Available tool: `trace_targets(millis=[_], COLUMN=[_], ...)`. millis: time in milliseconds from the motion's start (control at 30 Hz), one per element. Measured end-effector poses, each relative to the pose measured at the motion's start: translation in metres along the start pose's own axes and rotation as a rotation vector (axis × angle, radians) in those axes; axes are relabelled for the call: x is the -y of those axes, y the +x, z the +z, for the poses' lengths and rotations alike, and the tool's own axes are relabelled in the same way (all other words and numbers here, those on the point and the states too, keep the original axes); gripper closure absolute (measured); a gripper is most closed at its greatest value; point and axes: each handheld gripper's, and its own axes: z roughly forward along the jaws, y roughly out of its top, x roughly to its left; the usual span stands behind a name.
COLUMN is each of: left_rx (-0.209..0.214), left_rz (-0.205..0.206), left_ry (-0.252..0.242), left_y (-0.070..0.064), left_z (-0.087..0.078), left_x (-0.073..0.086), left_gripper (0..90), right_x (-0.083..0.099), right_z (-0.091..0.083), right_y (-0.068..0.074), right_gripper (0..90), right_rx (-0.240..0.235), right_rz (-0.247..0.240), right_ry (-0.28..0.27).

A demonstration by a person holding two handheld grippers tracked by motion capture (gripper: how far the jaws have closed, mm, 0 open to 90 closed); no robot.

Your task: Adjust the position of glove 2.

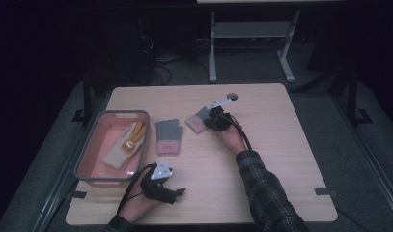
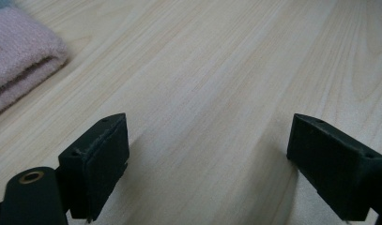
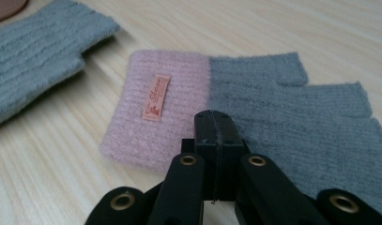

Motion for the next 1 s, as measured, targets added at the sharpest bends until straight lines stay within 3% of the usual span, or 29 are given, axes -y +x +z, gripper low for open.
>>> trace_targets(millis=[267, 1000], left_rx=[0.000, -0.001], left_rz=[0.000, 0.007], left_ry=[0.001, 0.006], left_y=[0.000, 0.001], left_z=[0.000, 0.000], left_x=[0.000, 0.000], left_gripper=[12.4, 12.4], right_x=[0.012, 0.063], right_z=[-0.010, -0.070], right_y=[-0.002, 0.015], right_gripper=[90.0, 90.0], right_rx=[-0.040, -0.087], right_rz=[0.011, -0.082], right_ry=[0.006, 0.047])
